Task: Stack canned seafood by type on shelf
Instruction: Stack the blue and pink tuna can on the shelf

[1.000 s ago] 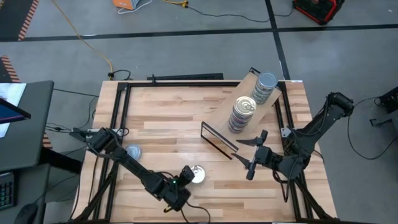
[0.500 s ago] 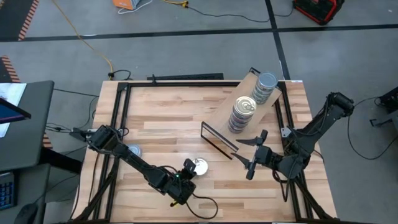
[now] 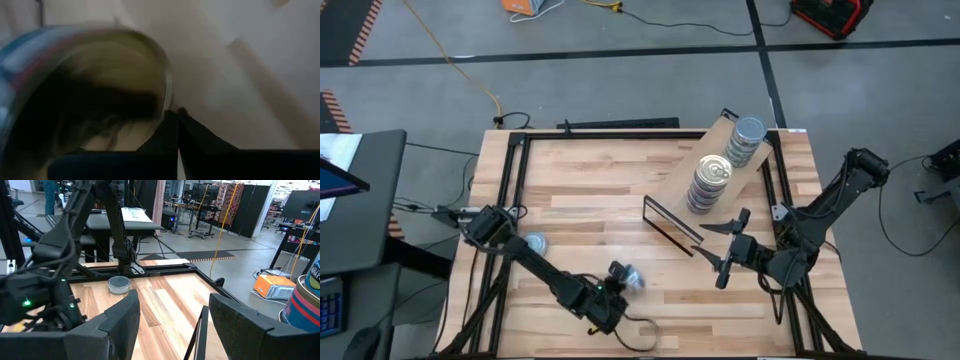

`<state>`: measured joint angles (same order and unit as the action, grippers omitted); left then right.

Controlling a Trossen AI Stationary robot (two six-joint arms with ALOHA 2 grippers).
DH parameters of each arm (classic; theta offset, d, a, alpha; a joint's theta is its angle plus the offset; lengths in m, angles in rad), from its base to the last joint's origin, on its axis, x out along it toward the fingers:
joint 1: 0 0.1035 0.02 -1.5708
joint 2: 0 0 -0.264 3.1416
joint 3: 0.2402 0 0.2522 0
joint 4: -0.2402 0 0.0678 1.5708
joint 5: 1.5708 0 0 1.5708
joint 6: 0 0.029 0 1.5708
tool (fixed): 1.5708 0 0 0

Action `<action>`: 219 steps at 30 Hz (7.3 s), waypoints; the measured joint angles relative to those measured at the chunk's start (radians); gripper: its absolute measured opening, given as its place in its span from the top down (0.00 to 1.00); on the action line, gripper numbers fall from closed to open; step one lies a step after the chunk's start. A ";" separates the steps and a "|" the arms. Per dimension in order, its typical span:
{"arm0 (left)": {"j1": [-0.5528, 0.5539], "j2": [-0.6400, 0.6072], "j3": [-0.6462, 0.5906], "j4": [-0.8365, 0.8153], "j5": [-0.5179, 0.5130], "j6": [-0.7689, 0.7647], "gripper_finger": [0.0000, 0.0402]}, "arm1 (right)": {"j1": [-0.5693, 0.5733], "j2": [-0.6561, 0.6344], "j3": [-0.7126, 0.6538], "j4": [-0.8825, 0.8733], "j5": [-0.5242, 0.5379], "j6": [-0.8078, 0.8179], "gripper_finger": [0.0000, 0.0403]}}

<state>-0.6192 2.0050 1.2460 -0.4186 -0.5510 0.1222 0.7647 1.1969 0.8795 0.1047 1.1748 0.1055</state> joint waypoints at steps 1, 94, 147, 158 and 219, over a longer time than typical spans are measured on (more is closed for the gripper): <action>-0.003 -0.002 0.001 0.005 0.009 -0.007 1.00 | 0.000 0.000 0.000 0.000 0.000 0.001 0.33; 0.113 0.078 0.485 -0.563 0.280 -1.351 0.30 | 0.047 -0.140 0.031 -0.456 0.130 0.158 0.33; 0.443 -0.216 0.486 0.386 0.112 1.123 0.53 | 0.463 -0.118 0.031 -0.414 0.396 0.316 0.33; 0.449 -0.240 0.486 0.184 0.293 1.065 0.52 | 0.526 -0.179 0.031 -0.407 0.396 0.277 0.33; 0.697 -0.085 0.880 0.071 0.577 1.079 0.45 | 0.340 -0.229 0.031 -0.425 0.396 0.104 0.33</action>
<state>0.0777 1.9198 2.1258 -0.3473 0.0259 1.2009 1.1049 0.9684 0.9100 -0.3206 1.5707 0.2100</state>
